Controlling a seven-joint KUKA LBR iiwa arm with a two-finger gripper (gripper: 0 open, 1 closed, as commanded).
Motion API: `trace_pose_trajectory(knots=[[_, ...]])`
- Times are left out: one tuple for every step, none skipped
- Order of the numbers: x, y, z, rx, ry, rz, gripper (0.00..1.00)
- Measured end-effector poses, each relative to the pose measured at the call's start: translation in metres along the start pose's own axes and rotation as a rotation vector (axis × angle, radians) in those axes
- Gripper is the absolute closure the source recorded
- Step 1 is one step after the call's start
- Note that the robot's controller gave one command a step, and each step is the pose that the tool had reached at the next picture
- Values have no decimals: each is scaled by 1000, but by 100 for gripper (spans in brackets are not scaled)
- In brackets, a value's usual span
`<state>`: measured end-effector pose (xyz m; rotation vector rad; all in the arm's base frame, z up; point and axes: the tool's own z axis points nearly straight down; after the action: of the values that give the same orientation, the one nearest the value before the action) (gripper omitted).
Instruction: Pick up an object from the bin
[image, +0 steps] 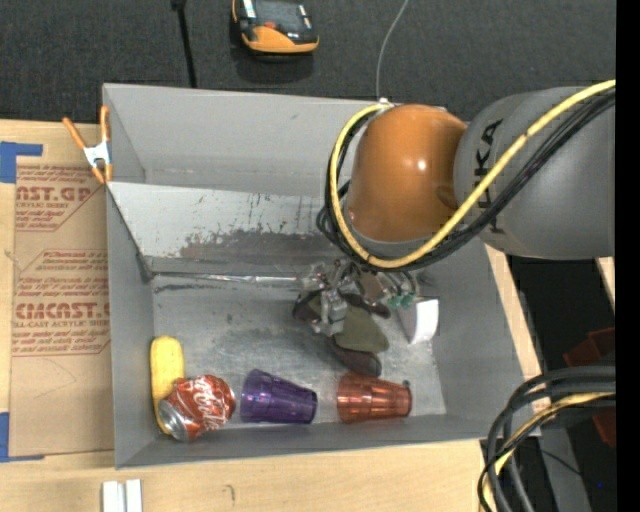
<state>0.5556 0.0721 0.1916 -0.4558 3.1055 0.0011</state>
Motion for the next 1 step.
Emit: trace_pose_trajectory(knots=[[0,0,0,0,0,0,100]])
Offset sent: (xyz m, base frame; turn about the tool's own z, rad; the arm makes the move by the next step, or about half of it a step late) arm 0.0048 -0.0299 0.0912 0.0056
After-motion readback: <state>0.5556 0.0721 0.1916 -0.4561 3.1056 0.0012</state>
